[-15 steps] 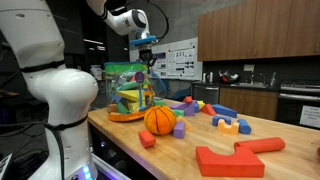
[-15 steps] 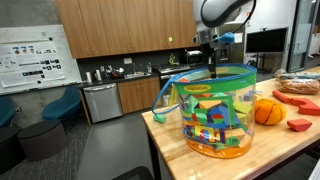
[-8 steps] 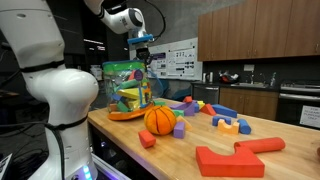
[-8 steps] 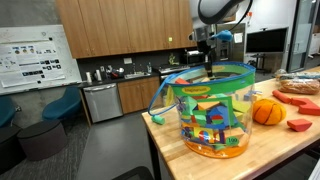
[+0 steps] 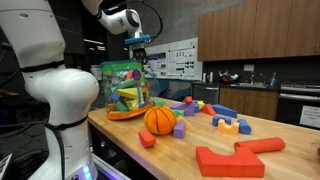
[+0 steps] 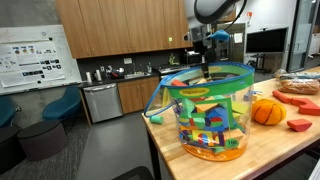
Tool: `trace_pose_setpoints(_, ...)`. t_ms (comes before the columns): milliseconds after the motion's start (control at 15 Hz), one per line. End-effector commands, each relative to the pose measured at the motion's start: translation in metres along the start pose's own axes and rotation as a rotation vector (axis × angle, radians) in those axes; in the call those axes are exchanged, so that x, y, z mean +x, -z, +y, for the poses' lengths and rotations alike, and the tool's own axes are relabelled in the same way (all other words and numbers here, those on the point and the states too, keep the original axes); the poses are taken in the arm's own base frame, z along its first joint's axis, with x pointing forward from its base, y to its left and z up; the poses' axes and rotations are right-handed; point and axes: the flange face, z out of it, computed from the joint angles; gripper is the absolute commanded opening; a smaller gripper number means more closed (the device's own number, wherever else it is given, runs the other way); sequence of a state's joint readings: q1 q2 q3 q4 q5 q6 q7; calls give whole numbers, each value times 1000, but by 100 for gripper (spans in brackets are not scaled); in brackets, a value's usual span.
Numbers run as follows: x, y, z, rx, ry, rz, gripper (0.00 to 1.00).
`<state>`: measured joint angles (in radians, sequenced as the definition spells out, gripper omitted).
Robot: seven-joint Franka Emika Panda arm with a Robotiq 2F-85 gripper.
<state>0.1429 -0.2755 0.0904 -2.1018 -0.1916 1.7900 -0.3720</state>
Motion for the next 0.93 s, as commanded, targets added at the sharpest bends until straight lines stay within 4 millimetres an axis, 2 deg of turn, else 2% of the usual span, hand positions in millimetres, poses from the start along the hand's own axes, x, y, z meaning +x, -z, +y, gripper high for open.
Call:
trace_pose_setpoints(0, 7, 6, -3, -1, 51, -12, 0)
trace_pose_setpoints(467, 17, 3, -11, -15, 121, -9, 0)
trace_pose_setpoints(667, 19, 3, -5, -33, 92, -7, 0)
trace_pose_setpoints(733, 16, 3, 1, -43, 64, -8, 7)
trace_pose_setpoints(800, 14, 2, 7, -52, 41, -13, 27)
trace_pose_setpoints(867, 8, 2, 16, -62, 10, -11, 30)
